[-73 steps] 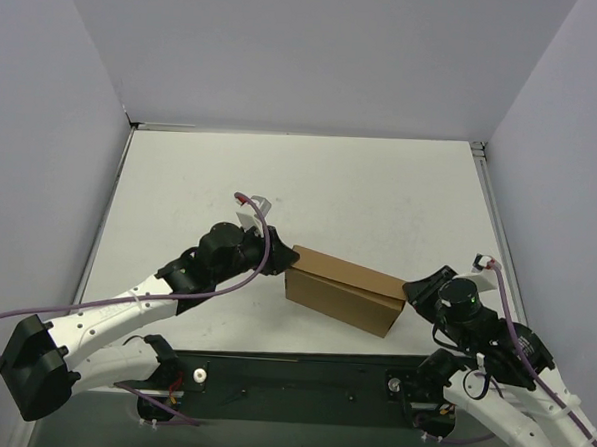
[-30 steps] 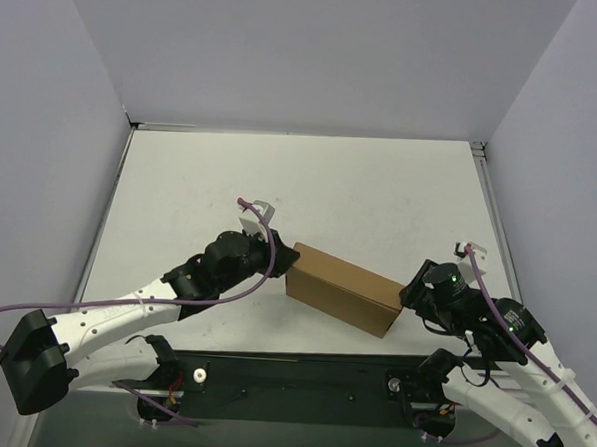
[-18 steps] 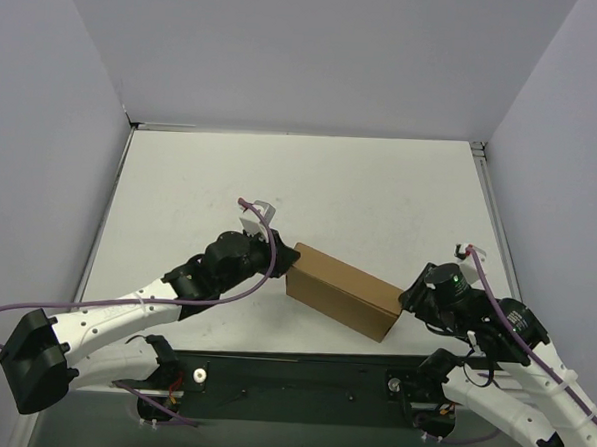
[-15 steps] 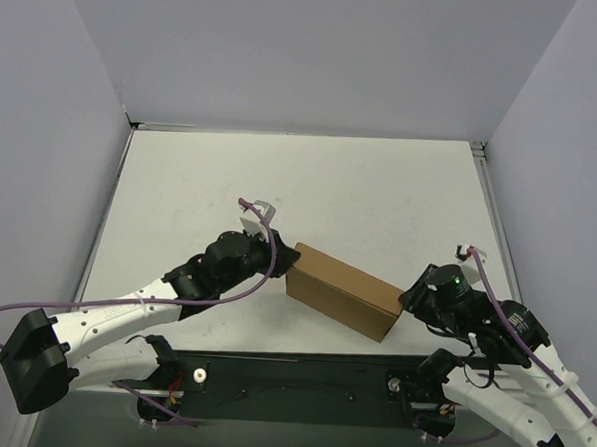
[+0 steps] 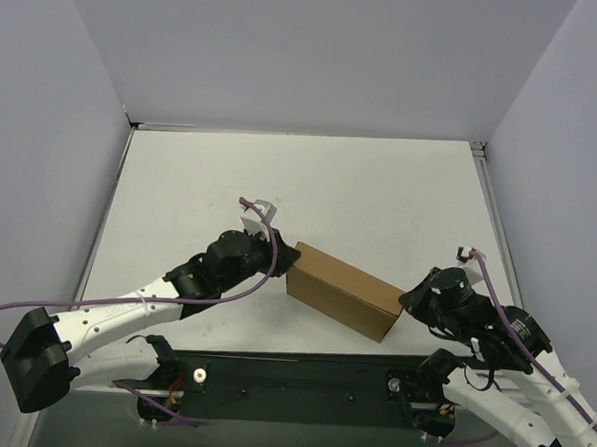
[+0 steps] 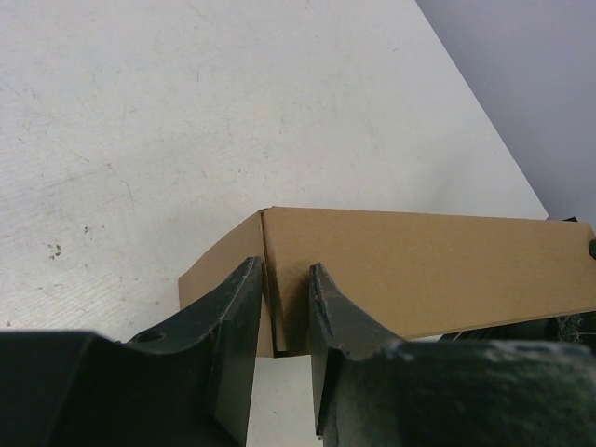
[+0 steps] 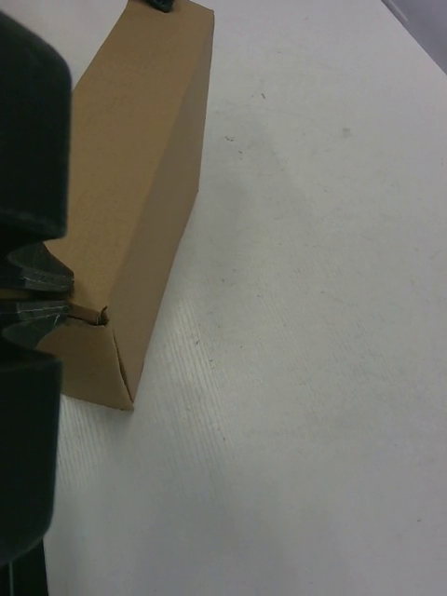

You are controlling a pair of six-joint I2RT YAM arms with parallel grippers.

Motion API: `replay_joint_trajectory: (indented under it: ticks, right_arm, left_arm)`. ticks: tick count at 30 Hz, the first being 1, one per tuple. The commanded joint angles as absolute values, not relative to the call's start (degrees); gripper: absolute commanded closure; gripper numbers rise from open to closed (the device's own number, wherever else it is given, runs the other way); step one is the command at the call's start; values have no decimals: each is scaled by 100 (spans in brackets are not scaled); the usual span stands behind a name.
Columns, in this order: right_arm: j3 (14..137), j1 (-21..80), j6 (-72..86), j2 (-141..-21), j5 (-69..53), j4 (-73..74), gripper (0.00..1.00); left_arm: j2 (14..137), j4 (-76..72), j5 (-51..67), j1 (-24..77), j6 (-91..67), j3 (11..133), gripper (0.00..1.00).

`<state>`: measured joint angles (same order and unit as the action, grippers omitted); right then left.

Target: Fold the paper box

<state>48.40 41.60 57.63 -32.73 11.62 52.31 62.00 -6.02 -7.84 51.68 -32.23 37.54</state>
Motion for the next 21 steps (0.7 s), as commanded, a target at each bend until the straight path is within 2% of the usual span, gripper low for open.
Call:
replay_joint_trajectory:
  ticks: [1,6,11,15,21]
  right_arm:
    - [4648,4210,5045,-4060,316,7523,98]
    - [4975,4210,4939,-4306,466,7743,85]
    - [4852,4219,5045,-4307,369,7752,78]
    - [4799,4210,5264,-4149,396,7822,77]
    - [4097,4298,5957,-3605,246,7471,79]
  left_arm:
    - [6671,1125,-809,5221,-2892,3436,72]
    - [6671,1029,-703,5238,-2892,3463,72]
    - [6723,1011,-633,5247,-2813,3559,72]
    - [6785,967,-598,5238,-2777,3612,72]
    - [6794,879,-554,5256,-2777,3586,72]
